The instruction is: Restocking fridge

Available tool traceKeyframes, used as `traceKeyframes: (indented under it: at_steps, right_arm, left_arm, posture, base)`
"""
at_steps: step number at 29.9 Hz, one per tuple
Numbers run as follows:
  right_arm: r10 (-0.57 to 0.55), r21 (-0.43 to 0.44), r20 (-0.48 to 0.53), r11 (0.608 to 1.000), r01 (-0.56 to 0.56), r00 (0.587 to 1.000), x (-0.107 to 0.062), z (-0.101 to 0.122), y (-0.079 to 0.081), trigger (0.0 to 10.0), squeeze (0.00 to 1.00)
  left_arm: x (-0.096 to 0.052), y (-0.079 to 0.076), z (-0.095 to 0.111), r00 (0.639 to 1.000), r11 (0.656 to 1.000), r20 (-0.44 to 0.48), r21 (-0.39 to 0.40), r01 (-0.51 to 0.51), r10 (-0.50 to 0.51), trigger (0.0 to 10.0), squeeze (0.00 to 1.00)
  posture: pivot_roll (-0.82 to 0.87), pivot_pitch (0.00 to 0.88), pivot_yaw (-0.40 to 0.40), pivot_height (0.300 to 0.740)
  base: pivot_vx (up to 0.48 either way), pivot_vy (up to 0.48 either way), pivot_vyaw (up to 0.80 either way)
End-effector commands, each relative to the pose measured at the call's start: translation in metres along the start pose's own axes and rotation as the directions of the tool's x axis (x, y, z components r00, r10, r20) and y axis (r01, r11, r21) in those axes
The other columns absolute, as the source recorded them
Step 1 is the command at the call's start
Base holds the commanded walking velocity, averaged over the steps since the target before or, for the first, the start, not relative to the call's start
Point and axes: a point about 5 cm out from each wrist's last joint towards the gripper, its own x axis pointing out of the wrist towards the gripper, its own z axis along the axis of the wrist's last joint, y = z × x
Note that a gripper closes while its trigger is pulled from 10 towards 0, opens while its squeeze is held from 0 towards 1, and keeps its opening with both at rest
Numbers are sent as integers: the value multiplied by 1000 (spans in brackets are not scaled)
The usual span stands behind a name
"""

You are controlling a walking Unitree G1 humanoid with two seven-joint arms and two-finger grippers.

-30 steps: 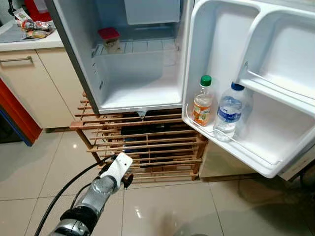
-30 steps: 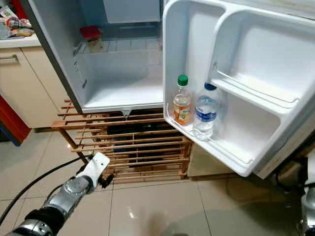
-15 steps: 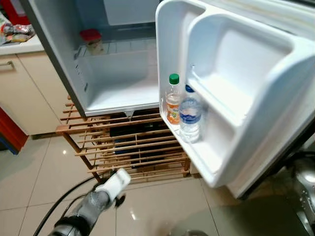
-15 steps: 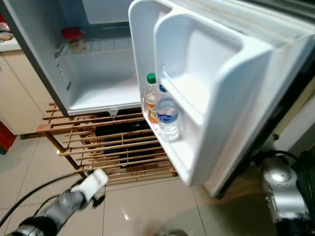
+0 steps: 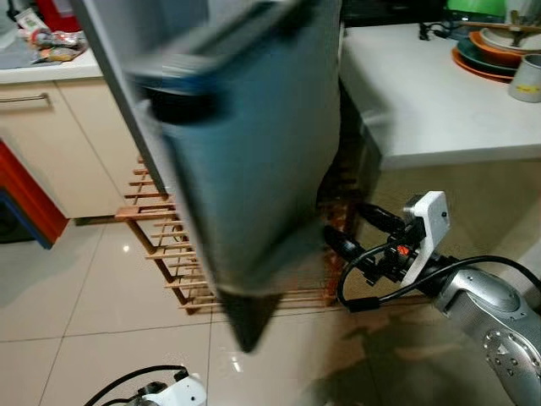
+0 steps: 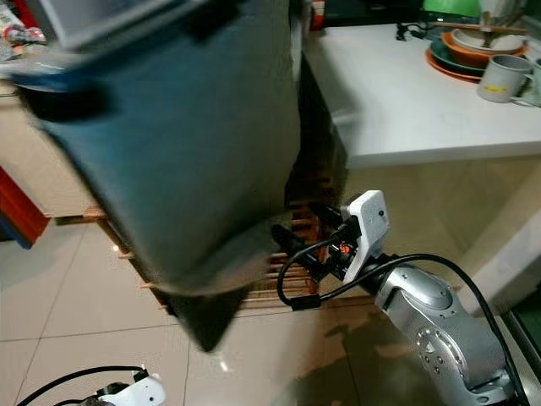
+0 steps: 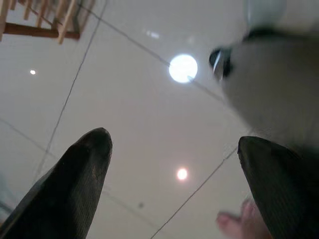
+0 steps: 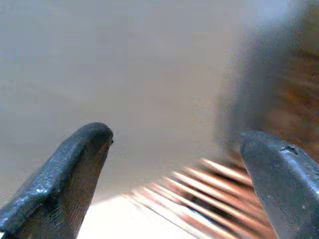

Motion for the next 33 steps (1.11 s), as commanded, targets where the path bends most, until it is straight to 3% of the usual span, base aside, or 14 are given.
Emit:
traceKeyframes:
  at_steps: [1,9,12,13,14,15,16,19,21,24,26,27,29,33]
  right_arm:
    - [-101,-23,-40,995,100,994,-1,-9,-13,10000,0]
    - [-304,-64,-45,951,301,952,15,-28,-18,10000,0]
    - [-357,-86,-4,931,355,934,25,-29,-14,10000,0]
    - [-386,-79,29,919,387,922,28,-26,-15,10000,0]
    - [-386,-79,29,919,387,922,28,-26,-15,10000,0]
    - [-422,-67,90,901,428,902,31,-19,-15,10000,0]
    - [-422,-67,90,901,428,902,31,-19,-15,10000,0]
    - [-462,-50,177,877,477,869,32,-11,-17,10000,0]
    - [-502,-13,205,857,515,840,29,-12,-22,10000,0]
    - [-570,98,165,822,561,805,18,-24,-33,10000,0]
    - [-591,129,146,806,577,793,11,-31,-38,10000,0]
    - [-603,94,152,797,596,783,-3,-40,-43,10000,0]
    - [-589,40,163,806,591,792,-8,-44,-42,10000,0]
    - [-551,-16,156,829,560,820,-6,-51,-31,10000,0]
  left_arm:
    - [0,2,1,1000,1000,9,-23,-15,15,10000,0]
    - [2,7,35,988,993,128,-95,-73,85,10000,0]
    - [-2,25,77,934,966,296,-215,-140,201,10000,0]
    - [-8,35,97,880,946,389,-277,-170,272,10000,0]
    - [-8,35,97,880,946,389,-277,-170,272,10000,0]
    - [-34,77,132,714,889,567,-421,-179,412,10000,0]
    - [-34,77,132,714,889,567,-421,-179,412,10000,0]
    - [-98,135,169,380,811,724,-565,-152,575,10000,0]
    - [-126,145,180,253,768,728,-626,-134,637,10000,0]
    - [-145,149,169,183,732,709,-668,-136,681,10000,0]
    - [-149,149,160,169,719,699,-683,-128,694,10000,0]
    - [-154,148,137,192,688,665,-718,-105,722,10000,0]
    - [-158,146,127,201,678,653,-729,-93,730,10000,0]
    - [-164,143,135,193,694,670,-712,-104,717,10000,0]
  posture:
    - [-224,0,78,740]
    - [-212,0,65,740]
    - [-204,0,58,740]
    - [-197,0,56,740]
    - [-197,0,56,740]
    - [-191,0,49,740]
    - [-191,0,49,740]
    - [-168,0,38,740]
    - [-161,0,36,740]
    - [-145,0,29,740]
    - [-145,0,29,740]
    - [-123,0,26,740]
    - [-117,0,23,740]
    - [-118,0,21,740]
  base:
    - [0,0,0]
    - [0,0,0]
    - [0,0,0]
    - [0,0,0]
    - [0,0,0]
    - [0,0,0]
    - [0,0,0]
    - [0,0,0]
    - [0,0,0]
    - [0,0,0]
    - [0,0,0]
    - [0,0,0]
    - [0,0,0]
    - [0,0,0]
